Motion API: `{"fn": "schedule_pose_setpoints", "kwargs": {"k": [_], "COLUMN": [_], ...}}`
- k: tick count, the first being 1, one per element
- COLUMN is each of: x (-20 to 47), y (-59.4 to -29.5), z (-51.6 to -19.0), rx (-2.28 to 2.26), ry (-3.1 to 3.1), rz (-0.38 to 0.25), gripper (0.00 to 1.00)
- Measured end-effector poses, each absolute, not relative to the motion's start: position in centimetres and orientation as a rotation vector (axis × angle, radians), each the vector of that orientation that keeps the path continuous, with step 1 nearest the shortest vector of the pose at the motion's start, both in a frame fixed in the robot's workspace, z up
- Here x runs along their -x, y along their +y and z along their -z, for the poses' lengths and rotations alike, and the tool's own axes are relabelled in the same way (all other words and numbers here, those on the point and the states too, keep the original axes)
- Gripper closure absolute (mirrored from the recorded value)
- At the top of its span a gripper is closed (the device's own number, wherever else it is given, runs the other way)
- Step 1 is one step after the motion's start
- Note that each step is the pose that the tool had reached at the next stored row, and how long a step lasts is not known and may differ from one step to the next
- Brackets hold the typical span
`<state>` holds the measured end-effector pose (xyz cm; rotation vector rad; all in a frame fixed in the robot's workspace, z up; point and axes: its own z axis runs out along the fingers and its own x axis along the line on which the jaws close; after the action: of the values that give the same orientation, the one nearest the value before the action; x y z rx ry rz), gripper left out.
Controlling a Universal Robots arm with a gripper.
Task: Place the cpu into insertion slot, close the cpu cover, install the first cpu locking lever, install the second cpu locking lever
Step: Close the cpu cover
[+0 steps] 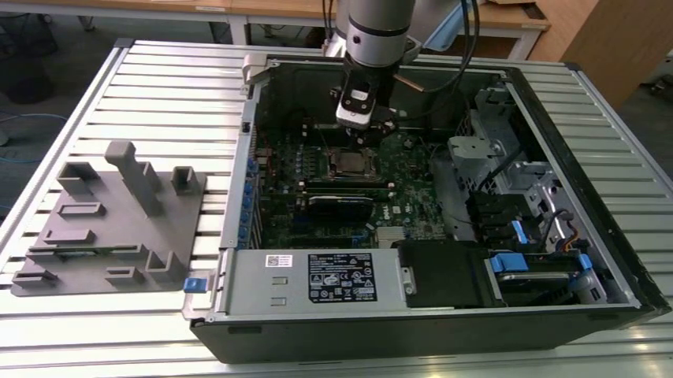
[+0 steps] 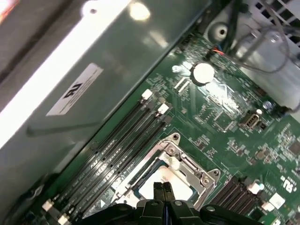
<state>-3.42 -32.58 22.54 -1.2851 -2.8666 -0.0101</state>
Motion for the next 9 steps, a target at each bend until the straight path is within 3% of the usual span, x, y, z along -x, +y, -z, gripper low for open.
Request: {"fn": "schedule_pose_setpoints", "kwargs": {"k": [9], "x": [3.42], "y": [-32.58], "z": [-22.54], "rx": [1.267], "ry": [-2.875], "rz": [0.010], "gripper": [0.89]}}
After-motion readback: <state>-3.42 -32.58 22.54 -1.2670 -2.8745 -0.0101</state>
